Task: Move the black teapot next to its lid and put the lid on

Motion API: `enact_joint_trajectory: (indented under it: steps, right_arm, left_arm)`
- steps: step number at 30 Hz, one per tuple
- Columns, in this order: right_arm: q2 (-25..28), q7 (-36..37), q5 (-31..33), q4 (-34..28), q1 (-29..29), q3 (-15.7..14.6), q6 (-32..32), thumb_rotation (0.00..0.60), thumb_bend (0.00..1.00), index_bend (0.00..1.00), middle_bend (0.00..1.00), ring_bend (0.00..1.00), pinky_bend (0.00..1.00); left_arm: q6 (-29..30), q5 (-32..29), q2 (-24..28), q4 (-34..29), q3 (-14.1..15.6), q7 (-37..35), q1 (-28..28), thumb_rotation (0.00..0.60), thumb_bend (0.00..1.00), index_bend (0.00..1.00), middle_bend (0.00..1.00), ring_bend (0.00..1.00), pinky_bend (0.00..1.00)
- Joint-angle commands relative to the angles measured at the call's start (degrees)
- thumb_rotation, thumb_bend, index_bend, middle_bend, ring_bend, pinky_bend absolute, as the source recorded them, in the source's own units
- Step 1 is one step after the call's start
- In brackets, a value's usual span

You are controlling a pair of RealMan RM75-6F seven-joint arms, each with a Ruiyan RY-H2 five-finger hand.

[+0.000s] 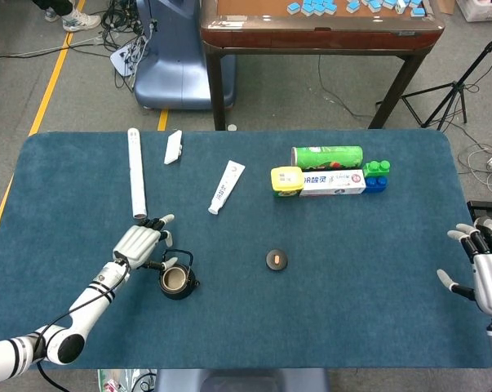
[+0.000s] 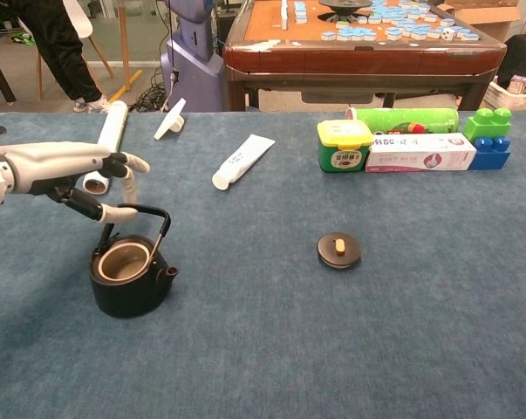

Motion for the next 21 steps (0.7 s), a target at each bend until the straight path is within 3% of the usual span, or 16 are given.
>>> enact_joint_trajectory:
  steps: [1,8,11,16,21]
  right_arm:
    - [0.0,0.3,0.1,0.2,-0.2,0.0,0.2,0.6,0.19,0.29,0.24,0.15,0.25]
    - [0.1,1.0,0.1,0.5,-0.8,0.0,0.9,0.6,0.19,0.29,0.24,0.15,0.25]
    - [0.1,1.2,0.2,0.6,-1.1,0.0,1.3,0.6,0.19,0.29,0.24,0.15,0.25]
    - [0.1,1.4,0.3,0.7,-1.4,0.1,1.7,0.6,0.19,0.29,0.24,0.15,0.25]
    - [0.2,1.4,0.3,0.6,-1.7,0.3,2.2,0.6,0.19,0.29,0.24,0.15,0.25]
  left_arm:
    - [0.1,0.1,-0.4,0.2,0.3,-0.2,-0.2,0.313,0.3,0.44,0.07,0.1,0.11]
    - [0.9,0.9,-1.9,0.9,0.8,-1.0,-0.3,0.388,0.3,0.49,0.09,0.1,0.11]
    - [0.9,0.8,-2.5,1.4,0.9,-1.0,-0.6,0.504,0.3,0.53,0.11,0.1,0.11]
    - [1.5,0.9,-3.5,2.1,0.8,-1.7,-0.7,0.594,0.3,0.57,0.13,0.11,0.11]
    - [2.6,1.7,-4.2,2.7,0.4,-3.3,-0.4,0.6,0.31,0.64,0.18,0.13,0.11]
